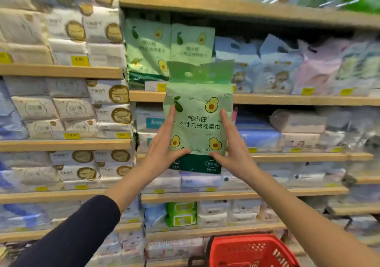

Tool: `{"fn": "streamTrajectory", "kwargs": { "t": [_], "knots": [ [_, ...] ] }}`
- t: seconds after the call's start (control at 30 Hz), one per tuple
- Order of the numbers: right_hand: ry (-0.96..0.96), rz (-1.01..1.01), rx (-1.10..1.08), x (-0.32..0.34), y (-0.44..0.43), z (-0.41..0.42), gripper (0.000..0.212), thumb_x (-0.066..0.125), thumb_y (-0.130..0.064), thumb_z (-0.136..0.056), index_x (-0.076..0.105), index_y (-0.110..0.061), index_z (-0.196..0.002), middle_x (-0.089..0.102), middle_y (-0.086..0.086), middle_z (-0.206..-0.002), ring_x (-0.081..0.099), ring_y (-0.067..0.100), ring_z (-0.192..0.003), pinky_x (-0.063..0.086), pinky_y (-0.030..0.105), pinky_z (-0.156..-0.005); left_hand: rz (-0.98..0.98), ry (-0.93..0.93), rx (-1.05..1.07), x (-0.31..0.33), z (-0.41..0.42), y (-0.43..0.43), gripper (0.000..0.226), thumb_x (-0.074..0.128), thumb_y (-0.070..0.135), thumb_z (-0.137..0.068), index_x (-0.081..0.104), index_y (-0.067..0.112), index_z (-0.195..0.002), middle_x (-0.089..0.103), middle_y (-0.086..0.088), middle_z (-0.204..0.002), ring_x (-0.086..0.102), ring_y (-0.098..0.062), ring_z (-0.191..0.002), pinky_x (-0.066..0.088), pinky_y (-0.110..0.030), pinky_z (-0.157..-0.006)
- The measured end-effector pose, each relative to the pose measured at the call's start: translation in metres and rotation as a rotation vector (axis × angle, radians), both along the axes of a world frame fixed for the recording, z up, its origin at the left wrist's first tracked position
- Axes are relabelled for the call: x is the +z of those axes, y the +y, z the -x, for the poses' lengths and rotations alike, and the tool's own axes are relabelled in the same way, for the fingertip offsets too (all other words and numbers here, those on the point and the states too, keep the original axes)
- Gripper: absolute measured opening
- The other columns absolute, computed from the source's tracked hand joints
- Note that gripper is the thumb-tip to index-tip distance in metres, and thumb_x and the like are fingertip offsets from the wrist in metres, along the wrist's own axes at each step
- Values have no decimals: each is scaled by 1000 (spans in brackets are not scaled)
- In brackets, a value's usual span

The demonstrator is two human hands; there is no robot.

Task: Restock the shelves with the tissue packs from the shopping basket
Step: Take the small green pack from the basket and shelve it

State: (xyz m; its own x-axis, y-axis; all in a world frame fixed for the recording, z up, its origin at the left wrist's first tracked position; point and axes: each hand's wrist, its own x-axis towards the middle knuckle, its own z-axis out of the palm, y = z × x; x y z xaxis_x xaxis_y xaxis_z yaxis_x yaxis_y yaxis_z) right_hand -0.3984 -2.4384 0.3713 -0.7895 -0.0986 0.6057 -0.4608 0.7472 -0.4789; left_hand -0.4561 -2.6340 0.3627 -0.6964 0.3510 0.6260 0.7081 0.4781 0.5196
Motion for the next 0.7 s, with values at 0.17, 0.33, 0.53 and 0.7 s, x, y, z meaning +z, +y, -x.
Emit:
{"fn": "streamTrajectory", "kwargs": {
  "t": [0.17, 0.33, 0.53, 0.7],
  "knots": [
    [89, -35, -73, 54, 87, -28, 106, 67, -2, -71, -5, -40, -139, 16, -9, -144, 16, -10, -125, 18, -3, -96, -42, 92, -85, 50, -9, 95, 121, 80, 26, -65, -16, 41, -137, 19, 1, -155, 23, -6, -134, 24, -30, -108],
    [167, -86, -132, 103, 188, -55, 110, 68, -3, -73, -10, -50, -135, 11, 0, -154, 15, 5, -137, 34, 34, -108, -101, 151, -182, 95, -21, 205, 119, 80, 23, -66, -13, 41, -139, 19, 8, -151, 23, -4, -133, 23, -30, -109],
    [268, -174, -201, 156, 304, -73, 107, 68, -2, -73, -9, -44, -134, 13, 5, -153, 17, 0, -130, 19, 1, -101, -149, 247, -208, 148, -33, 325, 118, 79, 23, -68, -14, 41, -138, 27, -6, -153, 27, -7, -131, 24, -31, -108],
    [339, -187, -189, 197, 356, -69, 106, 68, -2, -73, -9, -42, -134, 18, 5, -151, 20, 0, -129, 21, 4, -100, -194, 300, -237, 190, -27, 375, 116, 78, 24, -70, -12, 44, -140, 27, -3, -153, 30, -14, -137, 28, -42, -112]
  ]
}}
